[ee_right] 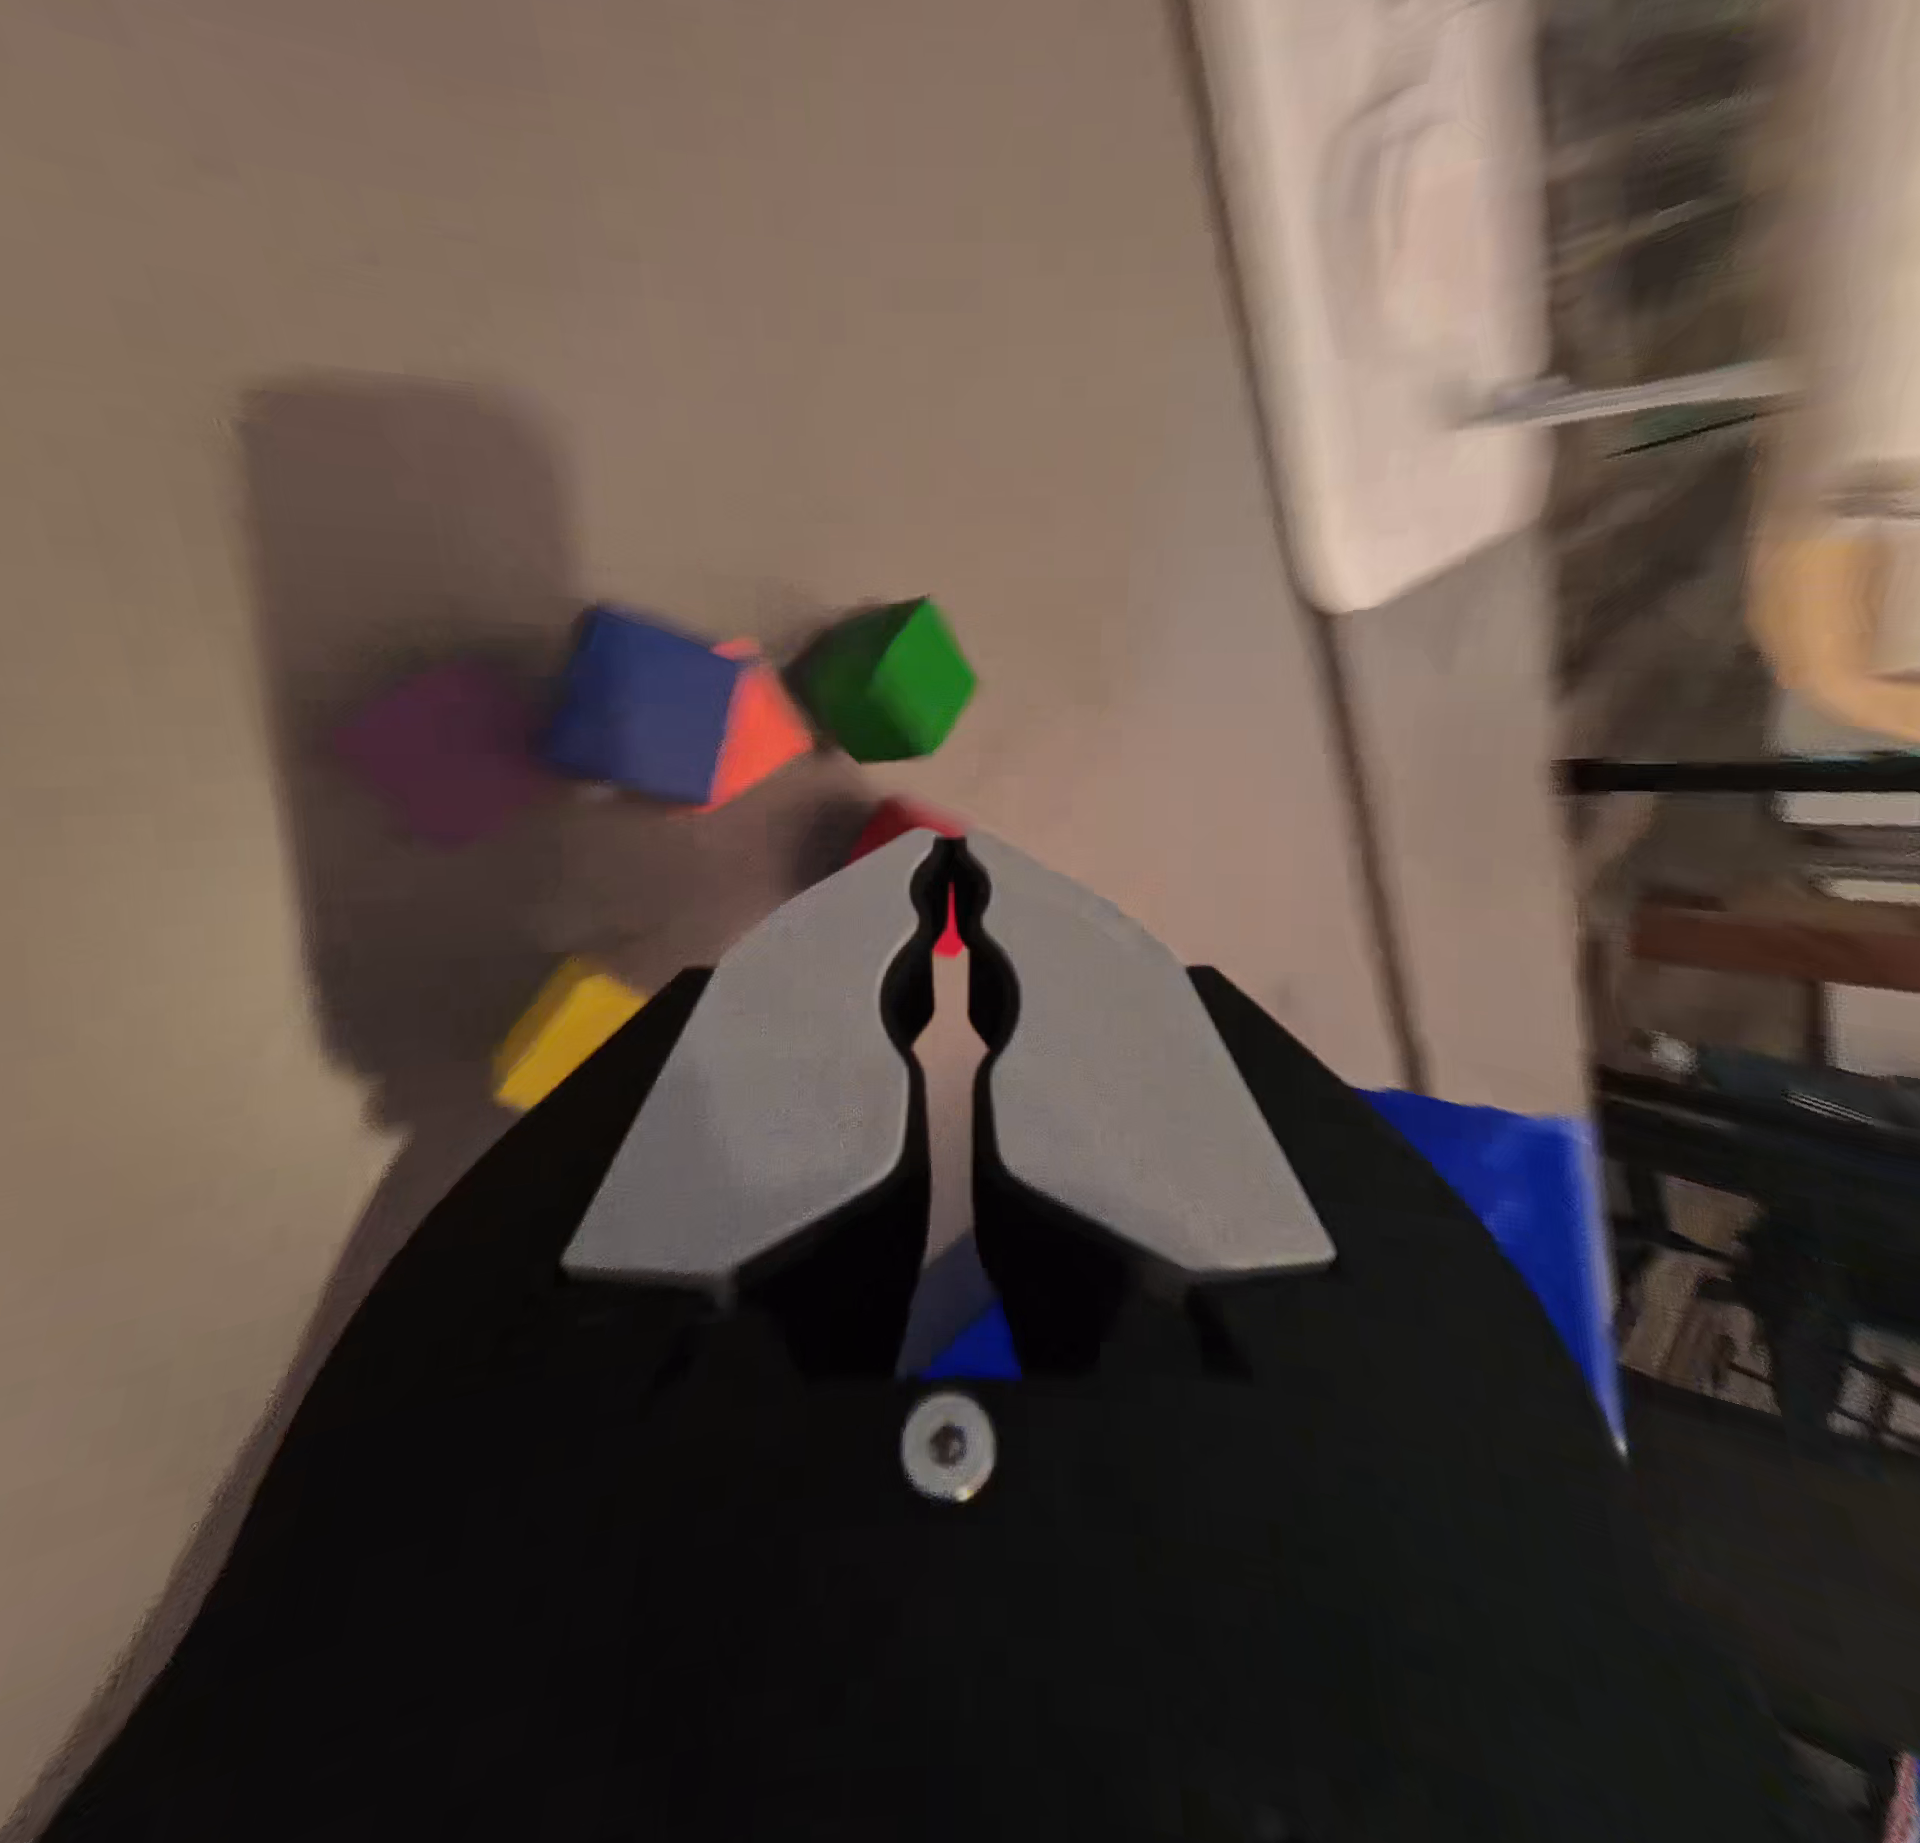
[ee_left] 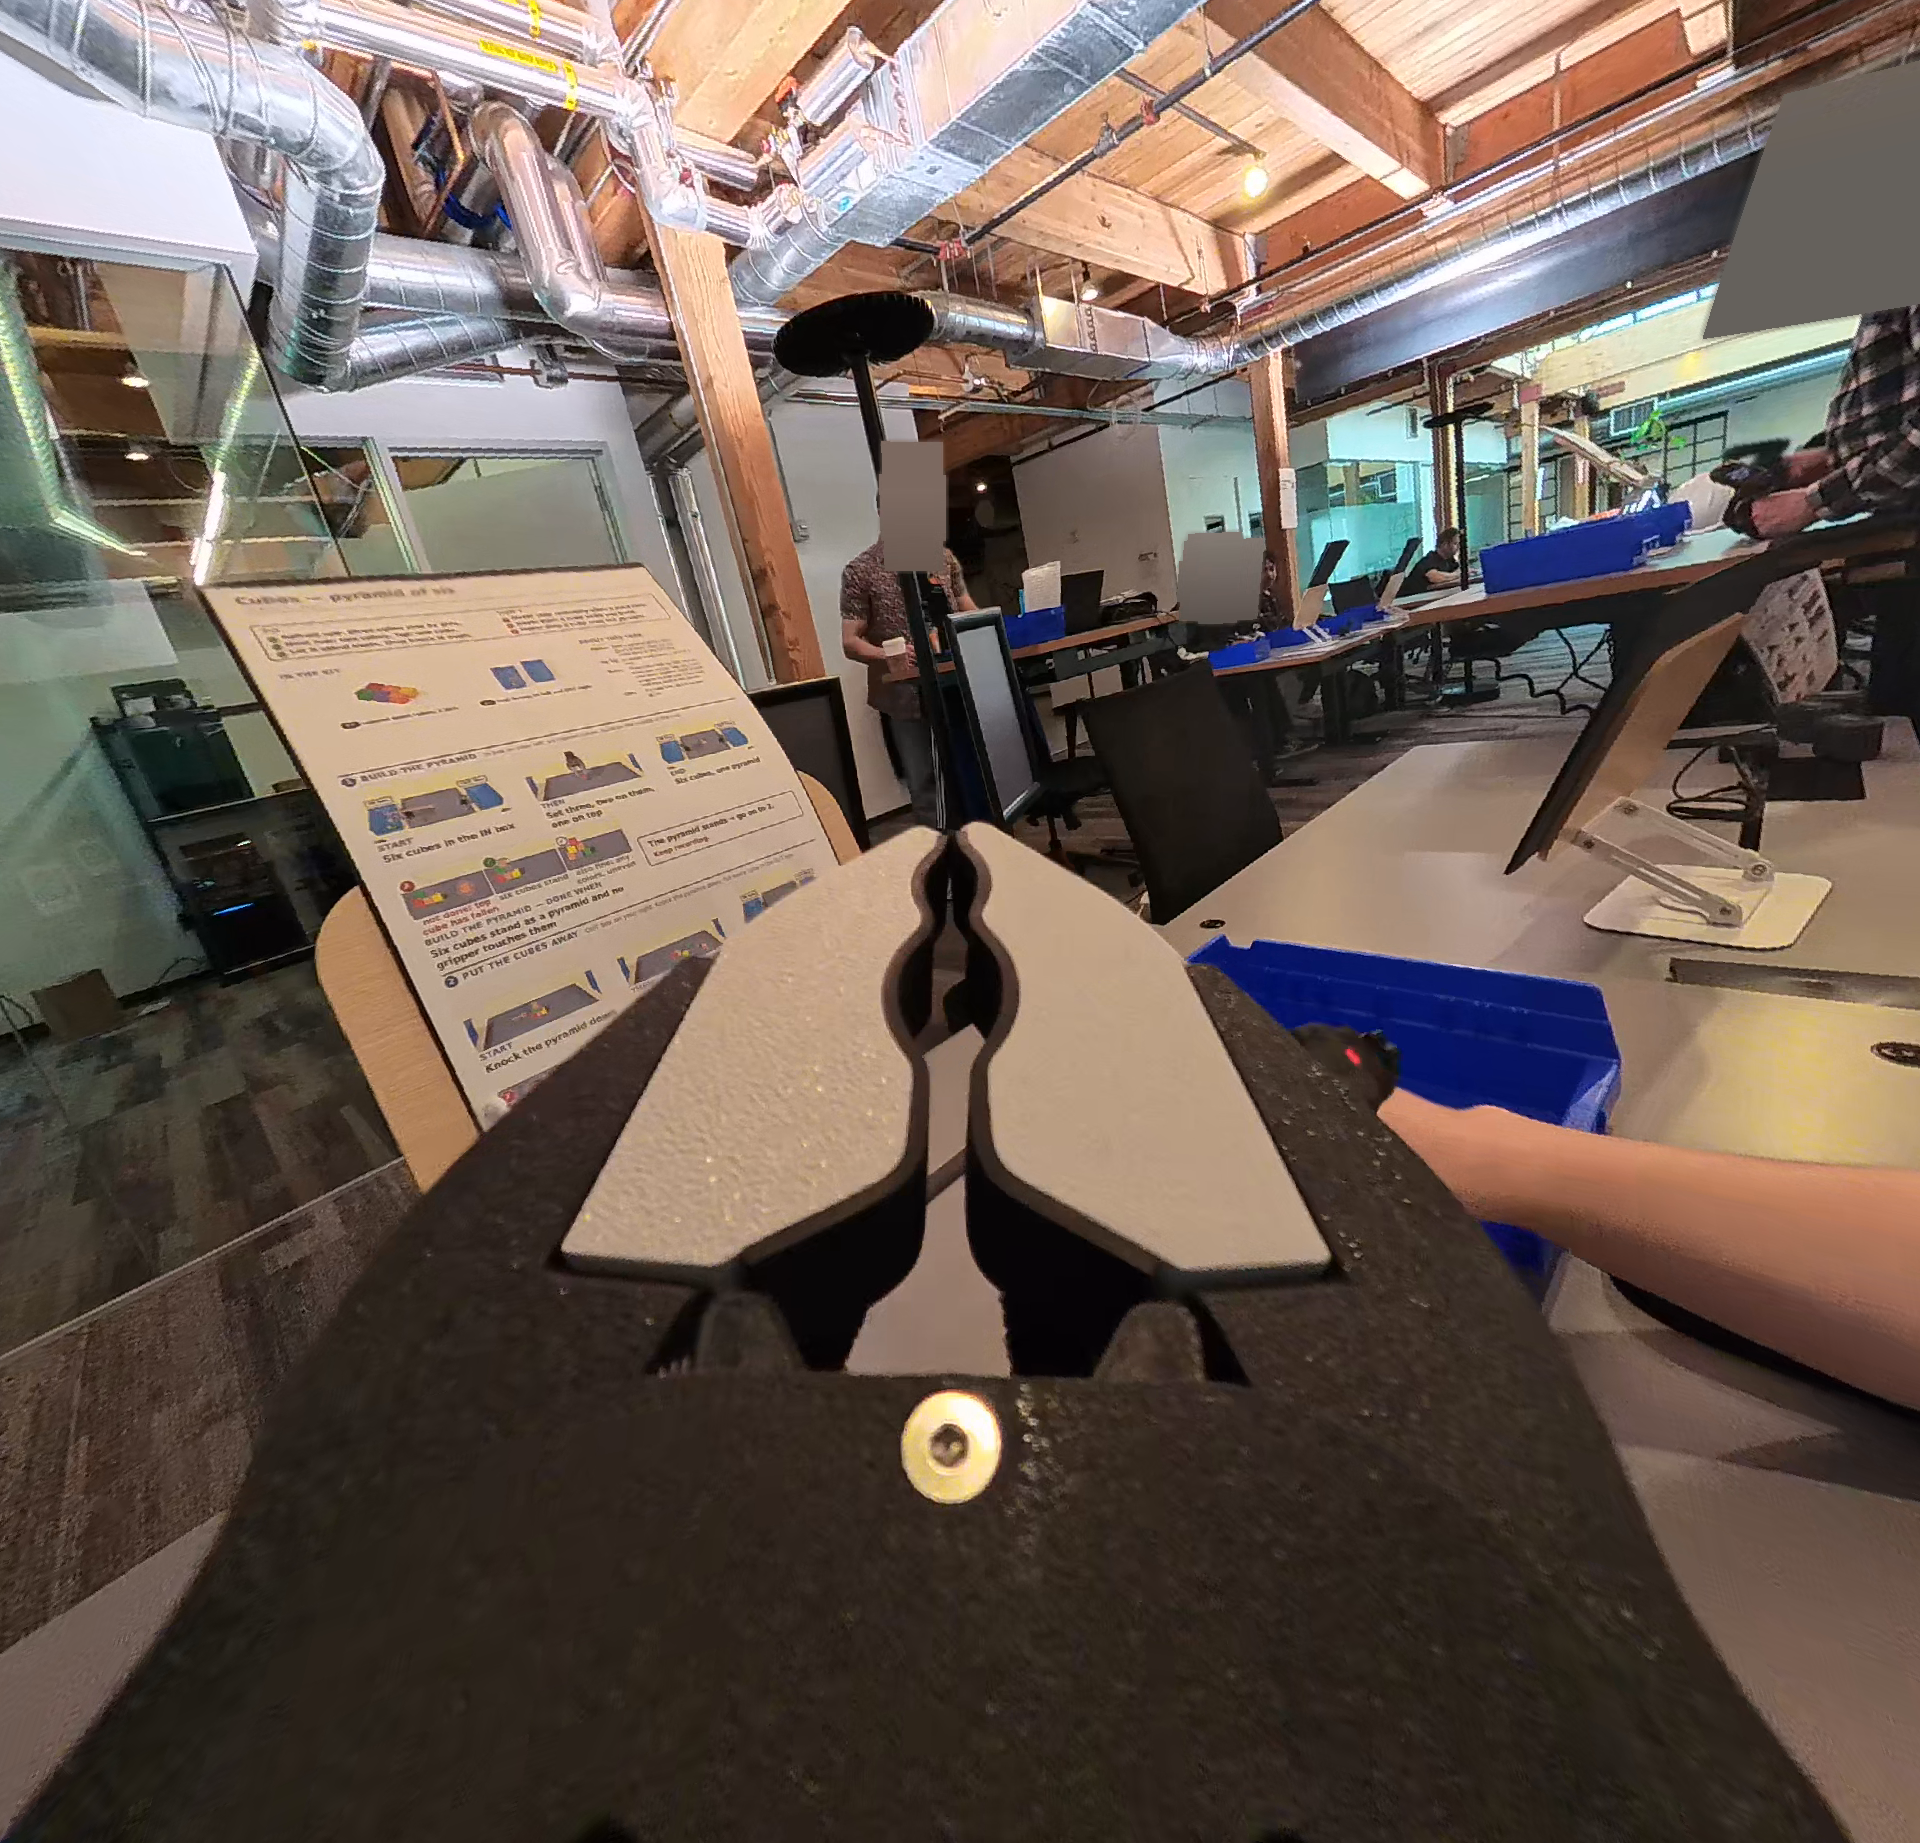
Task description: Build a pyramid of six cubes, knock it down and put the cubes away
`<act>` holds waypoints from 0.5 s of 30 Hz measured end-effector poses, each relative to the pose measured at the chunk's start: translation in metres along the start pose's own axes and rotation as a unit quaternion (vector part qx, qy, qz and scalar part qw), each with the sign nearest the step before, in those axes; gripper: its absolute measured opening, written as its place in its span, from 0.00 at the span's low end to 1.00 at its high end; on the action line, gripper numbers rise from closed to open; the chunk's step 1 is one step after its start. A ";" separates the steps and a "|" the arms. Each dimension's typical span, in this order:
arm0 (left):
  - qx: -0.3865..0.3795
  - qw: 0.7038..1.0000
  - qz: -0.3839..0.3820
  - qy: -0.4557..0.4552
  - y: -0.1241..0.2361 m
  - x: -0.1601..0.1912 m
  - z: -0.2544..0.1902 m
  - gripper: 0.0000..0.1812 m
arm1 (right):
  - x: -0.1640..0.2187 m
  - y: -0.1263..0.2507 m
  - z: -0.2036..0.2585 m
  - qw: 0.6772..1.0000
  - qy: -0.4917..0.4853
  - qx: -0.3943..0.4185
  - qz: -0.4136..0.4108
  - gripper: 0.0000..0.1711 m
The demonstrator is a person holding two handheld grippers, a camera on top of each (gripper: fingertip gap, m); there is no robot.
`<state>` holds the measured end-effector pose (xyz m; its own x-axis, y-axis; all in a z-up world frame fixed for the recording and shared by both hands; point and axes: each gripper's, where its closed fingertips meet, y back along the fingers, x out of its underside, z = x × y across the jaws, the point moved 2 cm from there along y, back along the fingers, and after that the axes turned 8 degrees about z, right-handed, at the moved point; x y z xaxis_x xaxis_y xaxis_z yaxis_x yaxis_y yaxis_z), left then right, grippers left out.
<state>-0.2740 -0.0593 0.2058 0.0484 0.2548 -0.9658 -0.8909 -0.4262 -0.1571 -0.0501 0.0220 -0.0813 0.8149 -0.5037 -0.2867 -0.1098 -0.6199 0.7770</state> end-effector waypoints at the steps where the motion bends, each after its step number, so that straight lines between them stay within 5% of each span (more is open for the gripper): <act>1: 0.002 1.000 0.003 0.000 -0.002 0.001 -0.001 0.00 | -0.006 0.013 -0.016 0.998 -0.022 0.035 -0.041 0.01; 7: 0.005 1.000 0.015 -0.002 -0.009 0.008 -0.004 0.00 | -0.007 0.076 -0.052 0.985 -0.068 0.079 -0.135 0.00; 15: 0.006 1.000 0.022 -0.008 -0.010 0.010 -0.008 0.00 | -0.003 0.077 -0.042 0.991 -0.051 0.036 -0.121 0.01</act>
<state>-0.2609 -0.0590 0.1965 0.0007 0.2502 -0.9682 -0.8974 -0.4271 -0.1111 -0.0367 0.0010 0.0026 0.7606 -0.3906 -0.5185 0.0396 -0.7693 0.6376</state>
